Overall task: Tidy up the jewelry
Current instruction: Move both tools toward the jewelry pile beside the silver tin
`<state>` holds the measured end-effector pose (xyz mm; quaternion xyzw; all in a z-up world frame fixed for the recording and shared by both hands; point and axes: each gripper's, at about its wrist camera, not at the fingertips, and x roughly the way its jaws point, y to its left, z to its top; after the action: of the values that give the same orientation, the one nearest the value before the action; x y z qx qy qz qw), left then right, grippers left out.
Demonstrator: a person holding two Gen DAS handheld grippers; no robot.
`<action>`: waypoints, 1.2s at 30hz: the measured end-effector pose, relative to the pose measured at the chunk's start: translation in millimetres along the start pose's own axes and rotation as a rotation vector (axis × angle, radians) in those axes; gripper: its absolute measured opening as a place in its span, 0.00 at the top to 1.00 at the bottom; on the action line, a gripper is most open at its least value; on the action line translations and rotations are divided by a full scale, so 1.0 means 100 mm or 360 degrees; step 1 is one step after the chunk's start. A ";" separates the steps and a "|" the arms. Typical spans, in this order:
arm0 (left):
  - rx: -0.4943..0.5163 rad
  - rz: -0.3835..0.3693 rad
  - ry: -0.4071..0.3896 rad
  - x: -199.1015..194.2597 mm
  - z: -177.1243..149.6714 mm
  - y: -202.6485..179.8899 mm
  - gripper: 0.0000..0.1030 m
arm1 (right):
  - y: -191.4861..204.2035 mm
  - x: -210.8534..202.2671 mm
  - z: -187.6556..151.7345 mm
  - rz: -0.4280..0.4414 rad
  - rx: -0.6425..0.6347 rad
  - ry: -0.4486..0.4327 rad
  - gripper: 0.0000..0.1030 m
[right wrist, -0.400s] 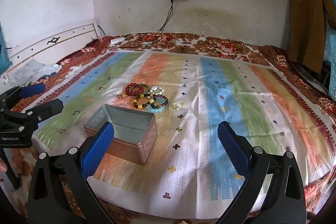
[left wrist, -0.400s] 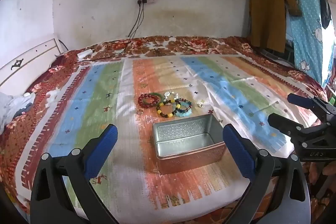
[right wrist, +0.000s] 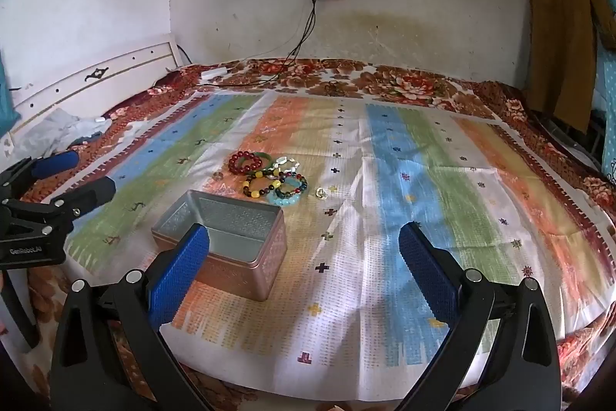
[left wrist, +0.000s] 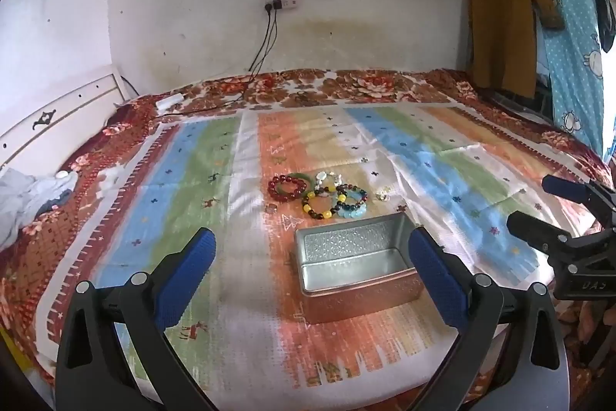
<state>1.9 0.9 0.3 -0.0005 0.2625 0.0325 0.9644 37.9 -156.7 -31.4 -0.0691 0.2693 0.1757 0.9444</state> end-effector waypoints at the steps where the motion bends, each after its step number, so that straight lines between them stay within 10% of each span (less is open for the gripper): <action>1: -0.0002 -0.0020 -0.0003 0.00 0.00 0.00 0.05 | 0.00 0.01 0.00 0.0006 0.0005 0.0008 0.02; 36: -0.0006 0.0060 0.0049 0.03 0.00 0.00 0.05 | -0.01 0.04 -0.02 0.0035 0.0012 0.0066 0.02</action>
<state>4.5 0.9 -1.1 0.0020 0.2773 0.0512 0.9594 40.9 -156.9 -35.0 -0.0664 0.2904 0.1835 0.9368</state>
